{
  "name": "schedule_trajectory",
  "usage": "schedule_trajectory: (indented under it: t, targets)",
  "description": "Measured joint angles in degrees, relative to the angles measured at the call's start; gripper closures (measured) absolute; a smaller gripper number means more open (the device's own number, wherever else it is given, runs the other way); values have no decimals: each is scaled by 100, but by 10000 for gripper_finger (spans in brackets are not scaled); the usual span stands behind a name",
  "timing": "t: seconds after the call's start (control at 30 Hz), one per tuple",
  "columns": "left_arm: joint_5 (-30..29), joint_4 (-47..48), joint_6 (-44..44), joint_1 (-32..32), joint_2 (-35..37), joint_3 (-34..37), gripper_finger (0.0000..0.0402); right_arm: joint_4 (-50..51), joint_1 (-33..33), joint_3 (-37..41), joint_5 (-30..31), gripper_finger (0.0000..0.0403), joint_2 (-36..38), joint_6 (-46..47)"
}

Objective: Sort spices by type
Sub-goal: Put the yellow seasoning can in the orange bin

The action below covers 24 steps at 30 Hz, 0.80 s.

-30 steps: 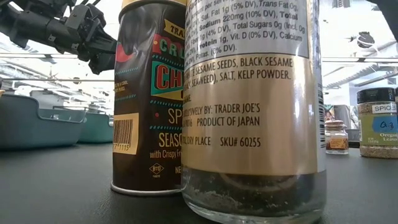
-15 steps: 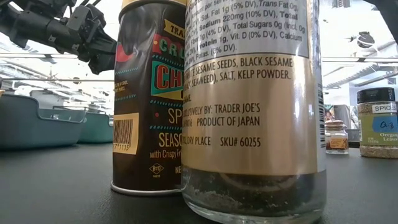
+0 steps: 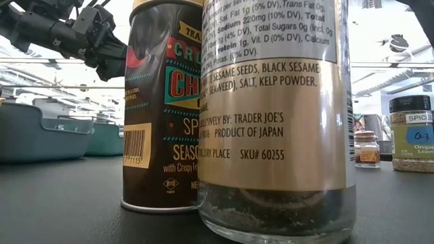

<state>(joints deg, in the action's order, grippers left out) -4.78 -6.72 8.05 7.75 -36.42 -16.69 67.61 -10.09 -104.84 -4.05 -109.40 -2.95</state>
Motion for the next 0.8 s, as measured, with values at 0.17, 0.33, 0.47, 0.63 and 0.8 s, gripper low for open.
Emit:
schedule_trajectory:
  t: [0.17, 0.33, 0.47, 0.63, 0.8]
  targets:
    - [0, -2, 0, -1, 2, 0, 116, -54, 4, 0, 2, 190, -128, -246]
    - [-2, -5, 0, -1, -18, 2, 116, -11, 4, 2, 2, 190, -380, -369]
    - [-4, -12, -50, 0, -88, 4, 116, -36, 7, 2, -1, 190, -511, -417]
    - [-35, -45, -95, 2, -210, 4, 116, -61, 7, 2, 1, 185, -511, -421]
    - [-35, -204, -98, 2, -340, 4, 116, -107, 7, 2, -1, 169, -513, -438]
